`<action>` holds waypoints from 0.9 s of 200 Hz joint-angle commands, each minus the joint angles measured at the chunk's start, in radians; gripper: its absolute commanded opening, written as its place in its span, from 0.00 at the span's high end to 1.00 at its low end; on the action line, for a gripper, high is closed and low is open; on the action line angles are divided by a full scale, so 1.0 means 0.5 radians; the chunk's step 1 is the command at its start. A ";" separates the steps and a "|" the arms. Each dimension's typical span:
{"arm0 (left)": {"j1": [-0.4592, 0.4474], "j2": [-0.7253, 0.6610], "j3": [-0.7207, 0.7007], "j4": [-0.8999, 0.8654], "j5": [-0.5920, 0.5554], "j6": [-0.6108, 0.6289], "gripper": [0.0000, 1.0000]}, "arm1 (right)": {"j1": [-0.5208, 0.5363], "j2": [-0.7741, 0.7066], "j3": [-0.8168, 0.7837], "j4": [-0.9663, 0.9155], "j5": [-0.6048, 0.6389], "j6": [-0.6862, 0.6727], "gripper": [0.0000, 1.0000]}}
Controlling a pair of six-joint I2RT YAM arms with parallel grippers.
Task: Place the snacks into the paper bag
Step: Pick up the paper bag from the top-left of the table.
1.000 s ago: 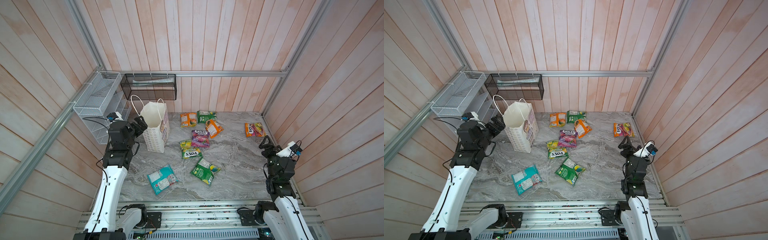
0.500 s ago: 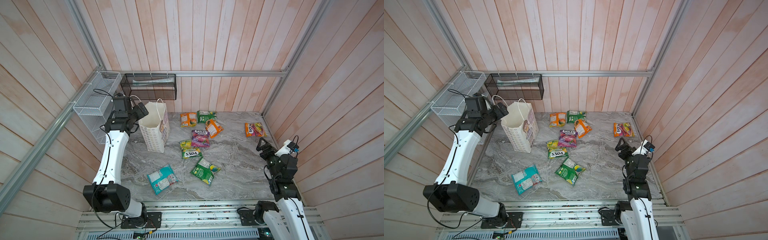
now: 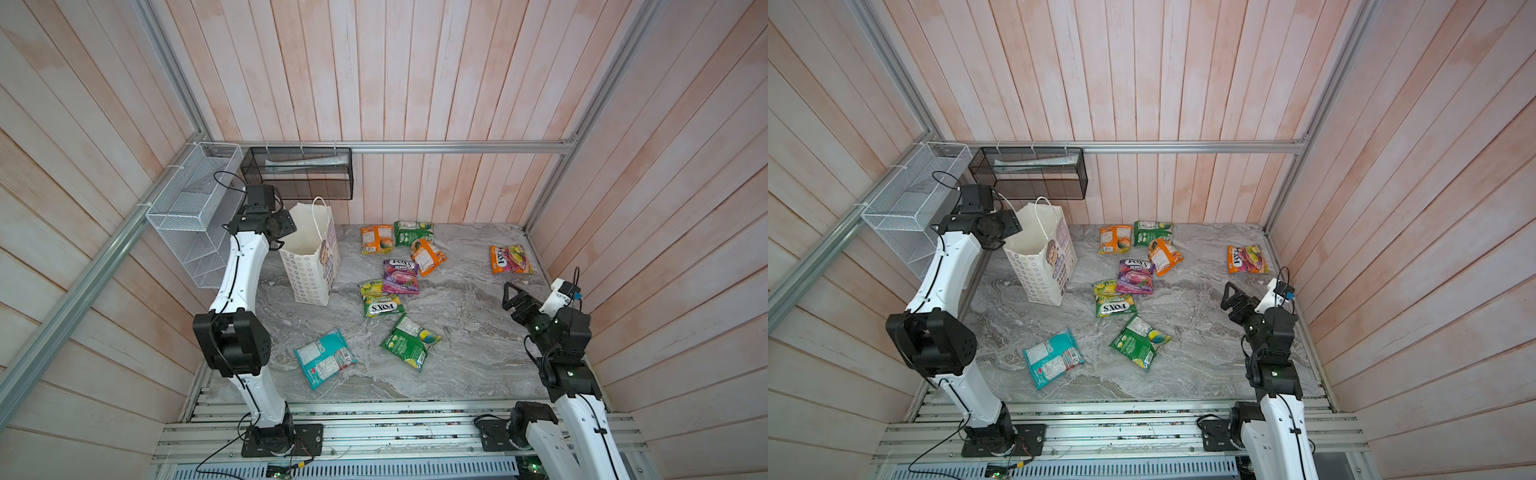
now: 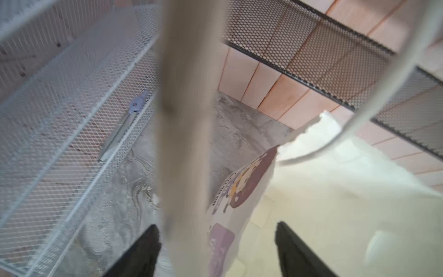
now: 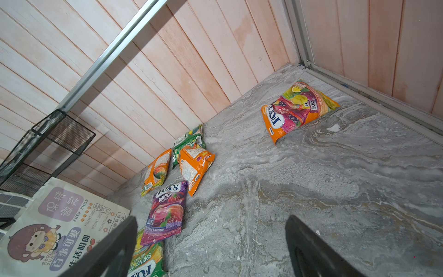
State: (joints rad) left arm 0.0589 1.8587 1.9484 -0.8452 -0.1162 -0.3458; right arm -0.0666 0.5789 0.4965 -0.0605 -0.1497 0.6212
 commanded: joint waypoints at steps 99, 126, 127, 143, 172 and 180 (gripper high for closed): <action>-0.038 -0.145 -0.046 -0.096 0.496 -0.246 1.00 | -0.010 0.230 0.120 -0.039 -0.011 -0.057 0.05; -0.143 -0.275 -0.147 -0.056 0.400 -0.287 1.00 | -0.011 0.346 0.166 -0.085 0.230 0.121 0.03; -0.149 -0.280 -0.147 -0.059 0.390 -0.287 1.00 | -0.011 0.353 0.166 -0.085 0.240 0.127 0.03; -0.242 -0.339 -0.179 -0.073 0.221 -0.295 1.00 | -0.009 0.486 0.202 -0.107 0.373 0.204 0.02; -0.322 -0.390 -0.213 -0.130 0.048 -0.354 1.00 | -0.010 0.834 0.382 -0.195 0.523 0.323 0.02; -0.324 -0.421 -0.264 -0.109 0.048 -0.352 1.00 | -0.011 0.914 0.415 -0.187 0.563 0.340 0.02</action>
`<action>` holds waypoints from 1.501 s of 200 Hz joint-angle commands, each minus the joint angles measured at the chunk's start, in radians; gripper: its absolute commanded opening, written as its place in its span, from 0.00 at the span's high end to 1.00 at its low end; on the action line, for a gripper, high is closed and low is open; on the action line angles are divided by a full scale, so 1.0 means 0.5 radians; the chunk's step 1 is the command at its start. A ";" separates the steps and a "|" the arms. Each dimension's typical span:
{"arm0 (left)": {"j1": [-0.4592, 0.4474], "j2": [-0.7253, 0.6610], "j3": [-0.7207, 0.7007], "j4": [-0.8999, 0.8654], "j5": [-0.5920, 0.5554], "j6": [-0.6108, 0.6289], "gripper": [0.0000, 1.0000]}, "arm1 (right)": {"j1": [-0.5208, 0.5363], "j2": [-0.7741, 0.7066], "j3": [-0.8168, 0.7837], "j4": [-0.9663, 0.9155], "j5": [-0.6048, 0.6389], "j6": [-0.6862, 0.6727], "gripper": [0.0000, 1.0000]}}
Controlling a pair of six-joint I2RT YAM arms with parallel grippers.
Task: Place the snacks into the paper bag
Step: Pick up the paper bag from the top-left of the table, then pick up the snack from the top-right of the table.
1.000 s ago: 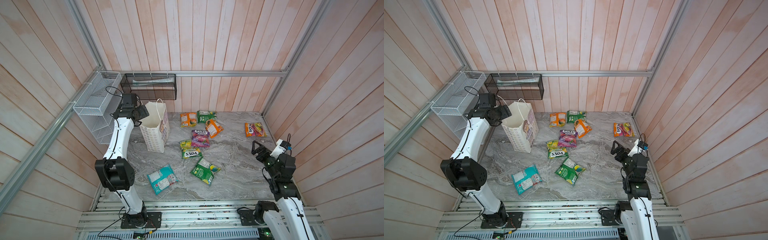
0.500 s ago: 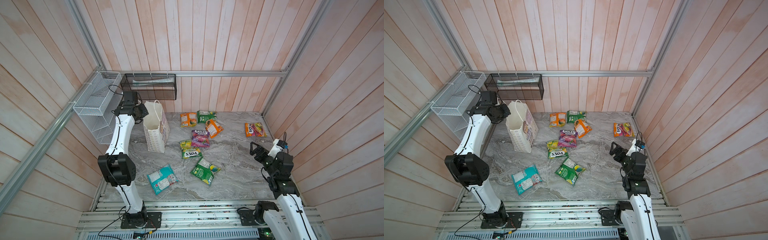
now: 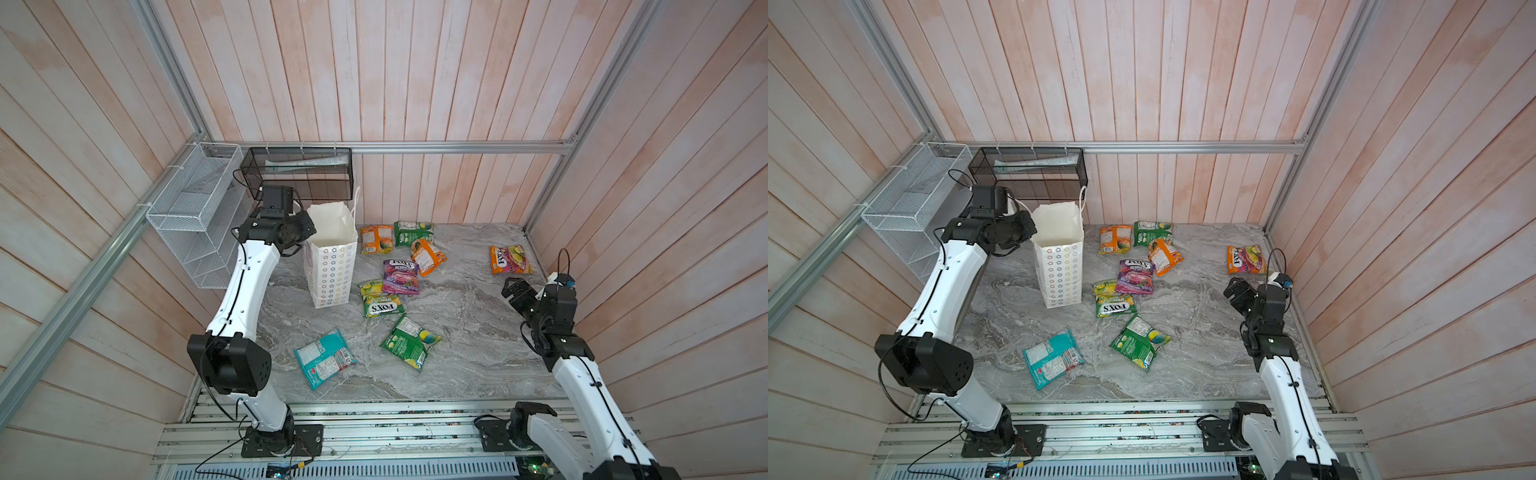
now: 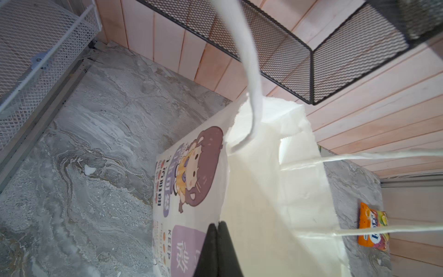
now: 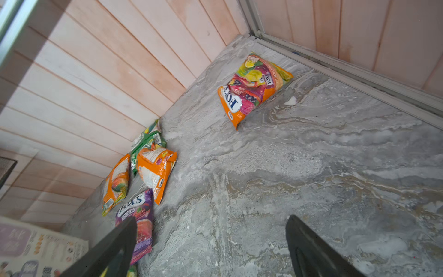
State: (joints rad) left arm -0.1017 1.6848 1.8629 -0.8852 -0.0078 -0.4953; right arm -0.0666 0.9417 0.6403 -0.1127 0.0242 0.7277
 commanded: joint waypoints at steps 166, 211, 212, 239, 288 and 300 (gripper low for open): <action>-0.005 -0.608 -0.834 0.532 0.134 -0.047 1.00 | -0.047 2.147 1.699 -0.428 0.591 -0.435 0.10; -0.005 -0.623 -0.857 0.564 0.216 -0.064 1.00 | -0.048 2.350 1.892 -0.469 0.505 -0.613 0.09; -0.005 -0.622 -0.857 0.566 0.219 -0.064 1.00 | -0.050 2.352 1.895 -0.472 0.504 -0.615 0.09; -0.005 -0.594 -0.858 0.577 0.302 -0.074 1.00 | -0.051 2.445 2.019 -0.516 0.445 -0.706 0.10; -0.005 -0.596 -0.875 0.598 0.328 -0.079 1.00 | -0.054 2.626 2.204 -0.602 0.410 -0.774 0.11; -0.004 -0.594 -0.873 0.599 0.335 -0.078 1.00 | -0.054 2.671 2.261 -0.644 0.388 -0.785 0.13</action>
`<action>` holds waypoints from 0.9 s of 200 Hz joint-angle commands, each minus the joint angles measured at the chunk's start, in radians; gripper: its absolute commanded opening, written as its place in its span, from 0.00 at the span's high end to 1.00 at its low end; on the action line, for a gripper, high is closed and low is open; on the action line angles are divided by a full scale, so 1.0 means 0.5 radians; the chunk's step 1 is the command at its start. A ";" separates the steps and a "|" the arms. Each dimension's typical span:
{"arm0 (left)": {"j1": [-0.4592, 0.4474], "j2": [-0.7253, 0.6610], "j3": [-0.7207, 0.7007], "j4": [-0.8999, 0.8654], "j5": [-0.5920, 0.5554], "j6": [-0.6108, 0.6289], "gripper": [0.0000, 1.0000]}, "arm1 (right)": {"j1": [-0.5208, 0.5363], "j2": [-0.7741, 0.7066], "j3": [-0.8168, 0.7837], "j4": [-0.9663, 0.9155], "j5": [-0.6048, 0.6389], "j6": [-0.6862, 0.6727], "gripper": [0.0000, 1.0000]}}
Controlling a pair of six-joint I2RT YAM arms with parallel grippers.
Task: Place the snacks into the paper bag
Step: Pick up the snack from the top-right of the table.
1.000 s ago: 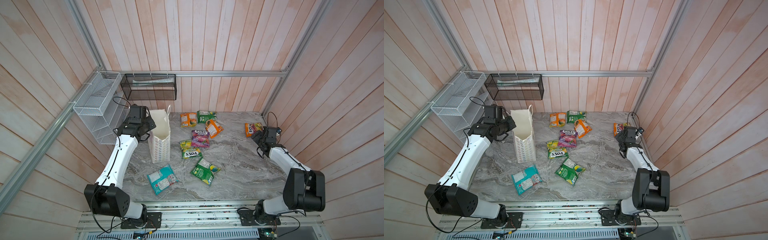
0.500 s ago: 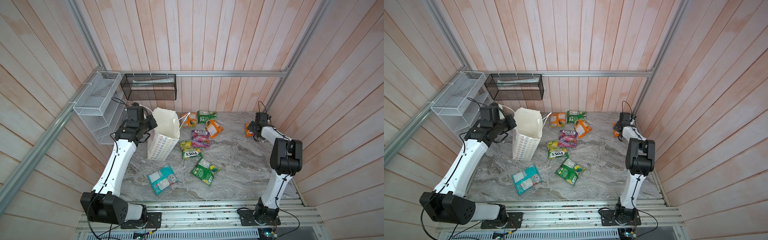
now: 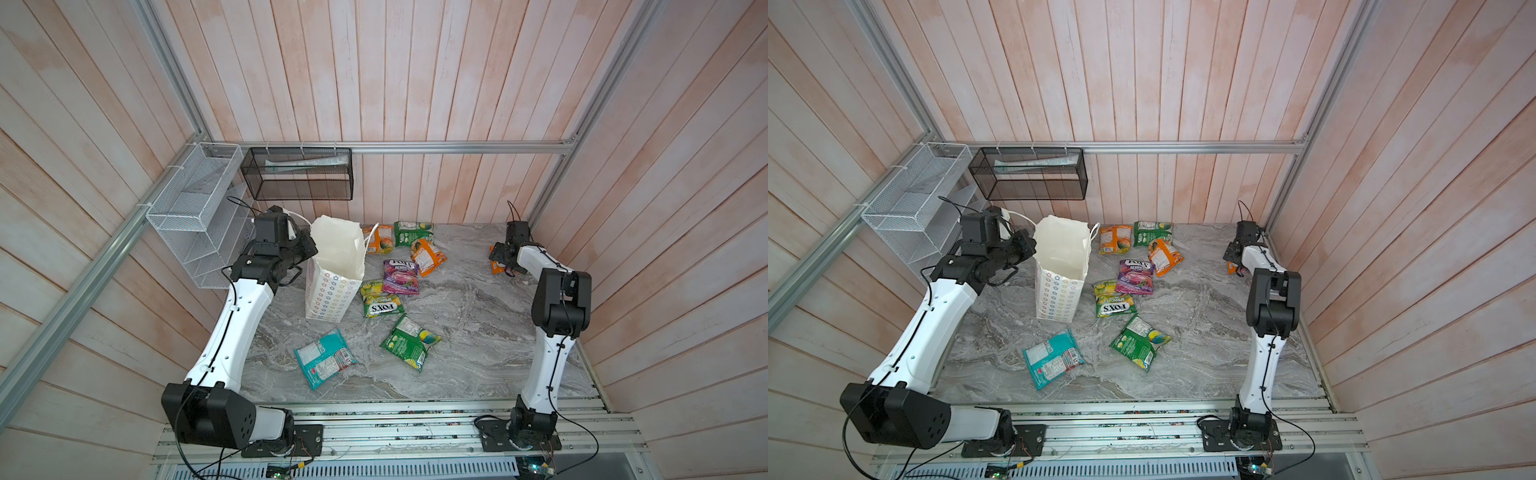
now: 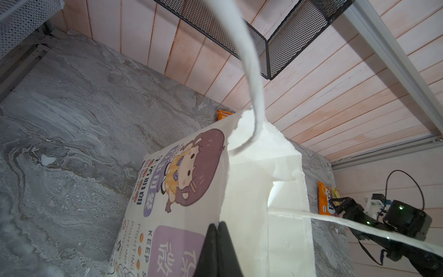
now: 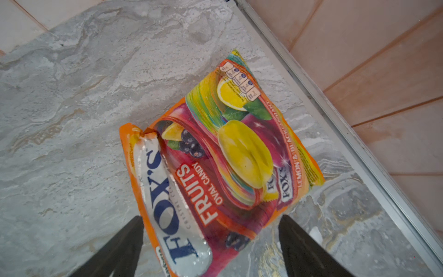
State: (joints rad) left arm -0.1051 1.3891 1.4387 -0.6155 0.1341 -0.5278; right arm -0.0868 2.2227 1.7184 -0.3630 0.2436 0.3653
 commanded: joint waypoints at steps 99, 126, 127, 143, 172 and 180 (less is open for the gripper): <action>0.022 -0.007 -0.042 0.080 0.065 -0.018 1.00 | -0.013 0.165 0.133 -0.143 -0.181 -0.105 0.73; 0.040 0.000 -0.054 0.105 0.131 -0.030 1.00 | -0.014 0.040 0.010 -0.049 -0.202 -0.079 0.95; 0.039 0.002 -0.056 0.105 0.132 -0.030 1.00 | -0.014 0.035 0.006 -0.048 -0.204 -0.076 0.95; 0.044 0.010 -0.061 0.120 0.163 -0.034 1.00 | -0.012 -0.057 -0.038 -0.027 -0.242 -0.046 1.00; 0.060 0.029 -0.075 0.150 0.259 -0.051 1.00 | -0.004 -0.298 -0.147 0.047 -0.371 0.037 1.00; 0.063 0.030 -0.079 0.157 0.277 -0.055 1.00 | 0.010 -0.377 -0.178 0.056 -0.393 0.068 1.00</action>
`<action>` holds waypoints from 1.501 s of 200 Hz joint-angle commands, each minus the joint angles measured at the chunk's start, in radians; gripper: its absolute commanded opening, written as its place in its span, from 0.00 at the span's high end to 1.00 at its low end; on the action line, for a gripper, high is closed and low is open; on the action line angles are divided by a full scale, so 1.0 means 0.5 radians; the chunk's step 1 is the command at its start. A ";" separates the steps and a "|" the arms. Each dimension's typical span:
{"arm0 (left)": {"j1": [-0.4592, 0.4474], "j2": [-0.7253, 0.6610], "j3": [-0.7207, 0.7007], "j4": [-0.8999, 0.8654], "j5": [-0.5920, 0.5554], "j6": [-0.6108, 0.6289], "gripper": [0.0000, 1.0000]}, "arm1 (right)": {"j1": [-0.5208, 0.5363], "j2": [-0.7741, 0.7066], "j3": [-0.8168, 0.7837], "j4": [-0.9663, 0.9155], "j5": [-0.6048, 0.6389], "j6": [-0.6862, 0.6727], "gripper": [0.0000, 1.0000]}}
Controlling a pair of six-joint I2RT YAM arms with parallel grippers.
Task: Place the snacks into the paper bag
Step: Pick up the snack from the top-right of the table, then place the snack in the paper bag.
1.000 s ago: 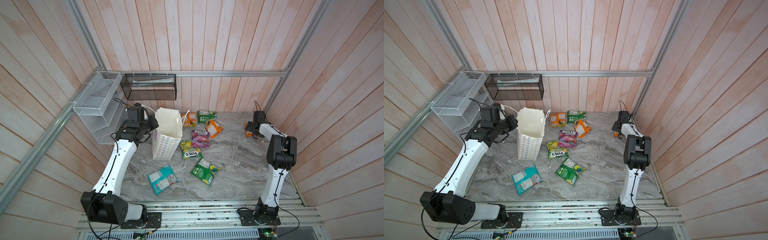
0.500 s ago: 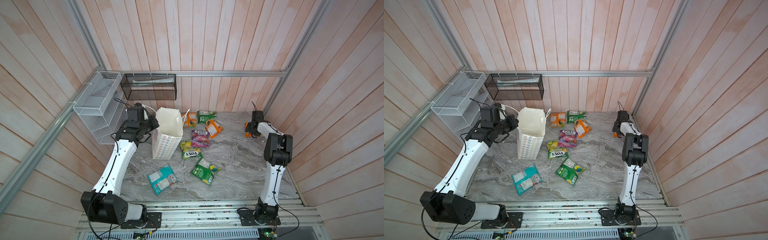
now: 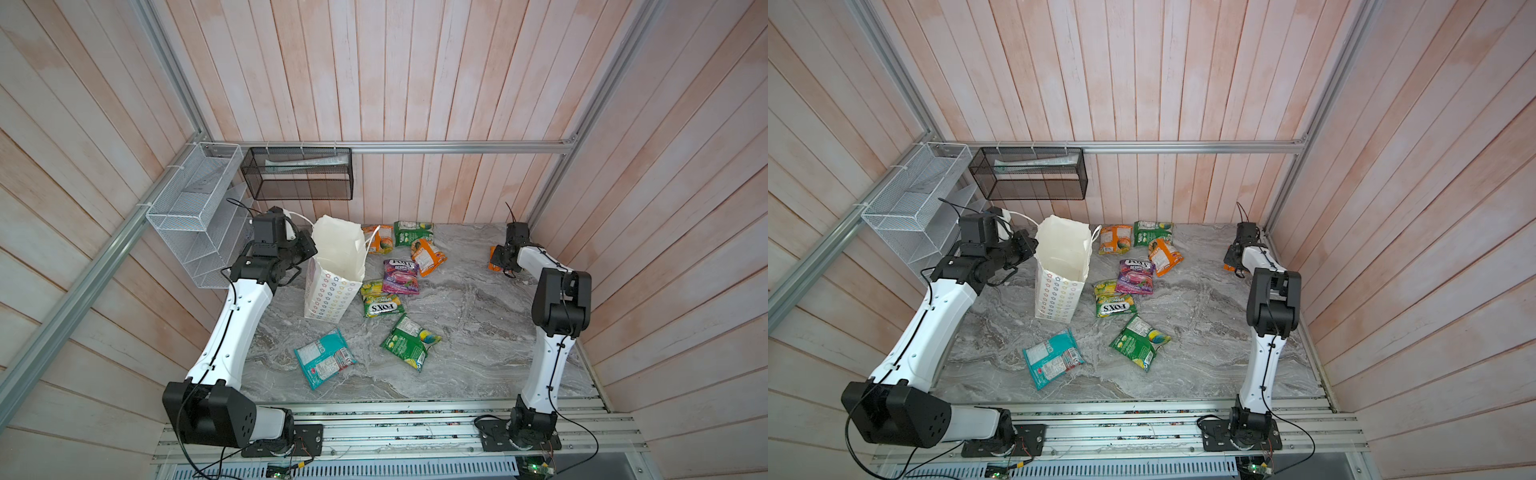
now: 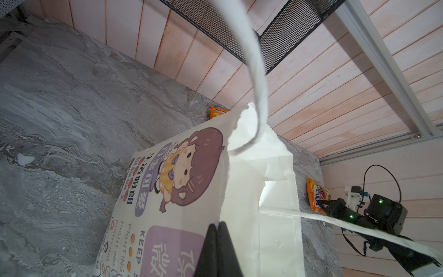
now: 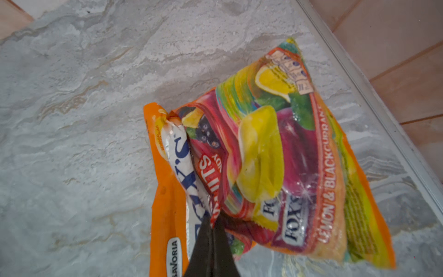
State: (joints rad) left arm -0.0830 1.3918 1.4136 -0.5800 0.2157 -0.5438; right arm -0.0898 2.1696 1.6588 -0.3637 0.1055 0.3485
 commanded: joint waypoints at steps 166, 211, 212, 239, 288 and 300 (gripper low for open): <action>0.040 0.054 -0.091 0.231 0.396 -0.075 1.00 | 1.929 -1.210 0.363 0.446 -0.057 -0.020 1.00; 0.039 0.048 -0.101 0.241 0.401 -0.076 1.00 | 2.113 -0.918 0.587 0.565 -0.248 0.070 1.00; 0.039 0.048 -0.100 0.242 0.399 -0.076 1.00 | 2.111 -0.917 0.583 0.571 -0.251 0.073 1.00; 0.037 0.052 -0.096 0.242 0.411 -0.078 1.00 | 2.088 -0.853 0.427 0.772 -0.385 0.199 1.00; 0.037 0.057 -0.106 0.252 0.427 -0.084 1.00 | 1.958 -0.697 0.422 0.677 -0.611 0.386 1.00; 0.037 0.054 -0.106 0.253 0.423 -0.082 1.00 | 1.923 -0.666 0.418 0.644 -0.633 0.416 1.00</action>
State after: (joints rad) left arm -0.0673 1.4158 1.3739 -0.4816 0.4118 -0.5766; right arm 0.9119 1.8256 1.8618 -0.0772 -0.1463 0.5007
